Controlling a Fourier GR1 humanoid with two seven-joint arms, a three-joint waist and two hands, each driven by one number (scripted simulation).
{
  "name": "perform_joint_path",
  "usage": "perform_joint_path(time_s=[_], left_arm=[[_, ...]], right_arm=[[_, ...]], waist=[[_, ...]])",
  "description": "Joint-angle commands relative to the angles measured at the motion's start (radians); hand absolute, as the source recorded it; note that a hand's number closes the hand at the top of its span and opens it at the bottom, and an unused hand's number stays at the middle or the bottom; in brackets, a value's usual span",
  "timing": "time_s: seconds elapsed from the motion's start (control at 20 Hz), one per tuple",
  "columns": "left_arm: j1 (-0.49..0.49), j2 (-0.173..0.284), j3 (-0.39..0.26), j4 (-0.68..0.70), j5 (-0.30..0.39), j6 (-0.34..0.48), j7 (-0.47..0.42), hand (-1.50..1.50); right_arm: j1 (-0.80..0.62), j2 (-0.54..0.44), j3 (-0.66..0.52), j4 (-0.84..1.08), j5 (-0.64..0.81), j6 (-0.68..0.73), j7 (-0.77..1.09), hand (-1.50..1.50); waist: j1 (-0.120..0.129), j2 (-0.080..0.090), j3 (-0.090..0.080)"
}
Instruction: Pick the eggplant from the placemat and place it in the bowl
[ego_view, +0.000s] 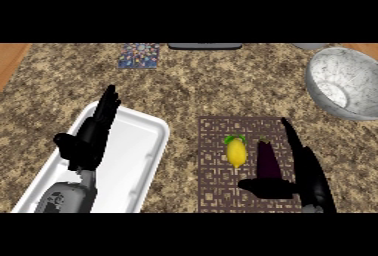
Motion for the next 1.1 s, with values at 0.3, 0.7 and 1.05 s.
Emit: perform_joint_path(time_s=[0.3,0.7,1.05], left_arm=[[0.091,-0.004,0.049,0.001,-0.009,-0.076,-0.074,0.0],[0.038,-0.048,0.045,0.01,-0.053,-0.049,-0.03,0.0],[0.092,-0.065,0.048,-0.054,-0.054,-0.084,-0.025,0.0]], right_arm=[[0.014,0.042,-0.03,0.17,-0.028,-0.089,-0.151,-1.5],[0.004,-0.067,-0.081,0.187,0.051,-0.012,-0.082,-1.5],[-0.021,-0.024,-0.088,0.328,0.029,-0.027,-0.179,-1.5]], waist=[[0.003,0.0,0.0],[0.001,0.0,0.0],[0.001,0.0,0.0]])
